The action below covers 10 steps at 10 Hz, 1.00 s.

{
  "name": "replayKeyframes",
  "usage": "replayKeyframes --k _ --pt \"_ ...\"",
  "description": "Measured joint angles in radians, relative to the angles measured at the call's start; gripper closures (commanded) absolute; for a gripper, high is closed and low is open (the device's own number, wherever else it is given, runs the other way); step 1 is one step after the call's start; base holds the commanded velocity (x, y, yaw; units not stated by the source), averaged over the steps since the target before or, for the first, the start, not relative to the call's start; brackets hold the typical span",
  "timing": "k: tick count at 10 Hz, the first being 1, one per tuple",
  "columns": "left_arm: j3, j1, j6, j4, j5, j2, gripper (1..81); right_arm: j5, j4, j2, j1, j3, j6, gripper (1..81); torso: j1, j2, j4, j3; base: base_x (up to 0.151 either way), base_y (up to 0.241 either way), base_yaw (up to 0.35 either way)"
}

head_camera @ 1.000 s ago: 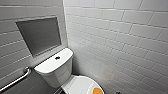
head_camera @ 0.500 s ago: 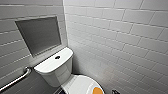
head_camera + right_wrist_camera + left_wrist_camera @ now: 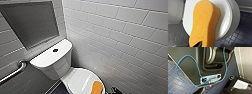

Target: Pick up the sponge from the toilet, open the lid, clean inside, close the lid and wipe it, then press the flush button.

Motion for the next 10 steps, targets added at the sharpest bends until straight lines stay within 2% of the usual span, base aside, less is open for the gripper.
replayKeyframes --k 4,7,10 --pt "0.000 -0.010 0.000 0.010 -0.002 0.001 1.0 0.005 0.022 -0.034 0.067 0.051 0.003 1.0 0.000 0.000 0.000 -0.008 0.000 0.000 0.000" --pt "-0.016 -0.009 0.000 0.010 -0.002 0.006 1.0 0.003 0.023 0.040 0.063 -0.016 0.003 1.0 0.000 0.000 0.000 -0.014 0.000 0.000 0.000" --pt "-0.050 -0.007 0.000 0.010 -0.003 0.035 1.0 0.001 0.024 0.089 0.067 -0.047 0.003 1.0 0.001 0.000 0.000 -0.058 0.000 0.000 0.000"
